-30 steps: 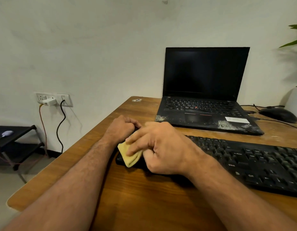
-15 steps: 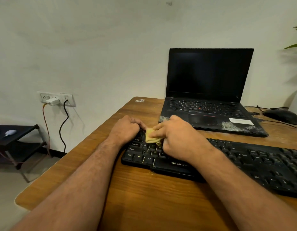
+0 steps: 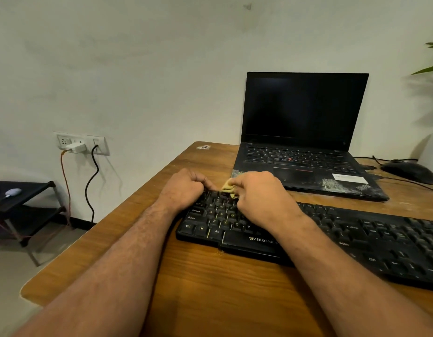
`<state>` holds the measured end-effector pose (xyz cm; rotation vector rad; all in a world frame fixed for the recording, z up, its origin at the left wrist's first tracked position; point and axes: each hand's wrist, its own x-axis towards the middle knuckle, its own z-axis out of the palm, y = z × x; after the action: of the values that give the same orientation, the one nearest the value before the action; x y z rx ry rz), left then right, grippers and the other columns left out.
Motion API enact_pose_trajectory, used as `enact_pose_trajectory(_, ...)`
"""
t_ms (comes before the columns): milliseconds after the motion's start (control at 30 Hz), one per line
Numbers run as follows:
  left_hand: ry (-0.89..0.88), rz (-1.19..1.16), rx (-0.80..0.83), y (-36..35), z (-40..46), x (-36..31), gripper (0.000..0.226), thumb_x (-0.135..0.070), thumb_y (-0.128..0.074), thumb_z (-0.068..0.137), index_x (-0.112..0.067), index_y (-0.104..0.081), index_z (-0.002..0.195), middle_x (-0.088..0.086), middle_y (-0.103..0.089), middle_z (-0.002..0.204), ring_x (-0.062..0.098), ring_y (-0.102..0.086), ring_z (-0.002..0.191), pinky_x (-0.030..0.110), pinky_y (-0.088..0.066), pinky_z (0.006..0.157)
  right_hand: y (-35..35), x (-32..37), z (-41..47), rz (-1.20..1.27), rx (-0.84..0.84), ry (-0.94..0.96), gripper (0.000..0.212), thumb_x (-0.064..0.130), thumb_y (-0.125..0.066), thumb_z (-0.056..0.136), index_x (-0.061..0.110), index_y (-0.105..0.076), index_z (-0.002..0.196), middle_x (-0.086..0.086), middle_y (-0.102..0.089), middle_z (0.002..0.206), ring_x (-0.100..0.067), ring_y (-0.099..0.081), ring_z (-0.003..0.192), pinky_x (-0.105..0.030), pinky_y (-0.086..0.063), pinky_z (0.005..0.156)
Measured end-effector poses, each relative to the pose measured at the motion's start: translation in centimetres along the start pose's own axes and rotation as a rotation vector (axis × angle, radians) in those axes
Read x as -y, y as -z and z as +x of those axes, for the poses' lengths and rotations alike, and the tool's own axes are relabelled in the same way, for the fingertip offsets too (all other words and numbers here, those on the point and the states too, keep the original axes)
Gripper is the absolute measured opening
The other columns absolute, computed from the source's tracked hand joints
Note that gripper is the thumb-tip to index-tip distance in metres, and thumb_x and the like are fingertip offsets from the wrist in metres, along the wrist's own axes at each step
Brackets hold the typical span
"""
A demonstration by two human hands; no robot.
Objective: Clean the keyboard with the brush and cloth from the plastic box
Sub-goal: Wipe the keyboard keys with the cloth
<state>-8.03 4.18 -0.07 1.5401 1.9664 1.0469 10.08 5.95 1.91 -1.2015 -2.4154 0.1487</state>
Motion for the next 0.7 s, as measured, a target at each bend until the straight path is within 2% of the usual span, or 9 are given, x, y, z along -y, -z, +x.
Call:
enact_pose_trajectory(100,-0.021,0.036,-0.016,0.0,0.1,-0.1,0.038,0.000,-0.050,0.078,-0.026,-0.077,0.071,-0.011,-0.073,0.077,0.012,-0.067,0.084,0.038,-0.052,0.096,0.4,0.5,-0.4,0.121,0.127,0.154,0.030,0.023,-0.057,0.098,0.035,-0.068,0.123,0.013,-0.069,0.122,-0.005,-0.061,0.106,-0.030,-0.049,0.101)
enact_pose_trajectory(167,-0.015,0.053,-0.019,0.1,0.2,-0.1,0.040,0.001,-0.050,0.077,-0.027,-0.076,0.071,-0.012,-0.073,0.078,0.013,-0.066,0.087,0.037,-0.052,0.097,0.2,0.8,-0.6,0.137,0.180,0.181,0.031,0.024,-0.059,0.098,0.036,-0.066,0.125,0.017,-0.066,0.126,-0.004,-0.059,0.112,-0.028,-0.045,0.106)
enact_pose_trajectory(267,0.023,0.021,0.004,0.0,0.2,-0.1,0.037,0.002,-0.050,0.080,-0.022,-0.078,0.077,-0.009,-0.074,0.078,0.012,-0.067,0.083,0.040,-0.053,0.095,0.0,0.1,0.0,-0.060,0.010,-0.003,0.031,0.018,-0.058,0.096,0.032,-0.068,0.122,0.007,-0.070,0.116,-0.016,-0.064,0.105,-0.032,-0.051,0.096)
enact_pose_trajectory(333,0.026,0.019,0.003,-0.1,0.2,0.0,0.038,0.003,-0.050,0.080,-0.022,-0.078,0.077,-0.009,-0.075,0.078,0.011,-0.067,0.081,0.040,-0.054,0.093,0.2,-0.3,0.0,-0.060,-0.041,-0.012,0.030,0.018,-0.055,0.097,0.029,-0.067,0.122,0.002,-0.071,0.113,-0.019,-0.064,0.105,-0.037,-0.053,0.094)
enact_pose_trajectory(467,-0.014,0.032,-0.006,0.1,0.4,0.2,0.041,0.004,-0.050,0.077,-0.027,-0.077,0.071,-0.011,-0.074,0.074,0.011,-0.066,0.078,0.039,-0.054,0.093,0.6,1.2,-1.3,0.077,0.122,0.169,0.034,0.022,-0.054,0.100,0.037,-0.062,0.129,0.011,-0.071,0.110,-0.002,-0.057,0.081,-0.028,-0.056,0.084)
enact_pose_trajectory(567,-0.031,0.034,0.013,0.2,0.5,0.5,0.041,0.004,-0.056,0.077,-0.030,-0.076,0.064,-0.013,-0.072,0.066,0.011,-0.064,0.071,0.041,-0.057,0.087,0.5,2.0,-1.8,0.132,0.089,0.268,0.028,0.028,-0.056,0.097,0.038,-0.066,0.121,0.012,-0.071,0.108,-0.006,-0.062,0.093,-0.031,-0.055,0.090)
enact_pose_trajectory(700,-0.036,0.024,0.016,0.1,0.5,0.6,0.042,0.003,-0.052,0.079,-0.028,-0.079,0.073,-0.012,-0.075,0.072,0.012,-0.066,0.077,0.043,-0.054,0.093,0.3,1.1,-1.4,0.055,0.082,0.239,0.035,0.025,-0.054,0.098,0.039,-0.062,0.129,0.013,-0.065,0.123,-0.011,-0.057,0.111,-0.034,-0.049,0.101)
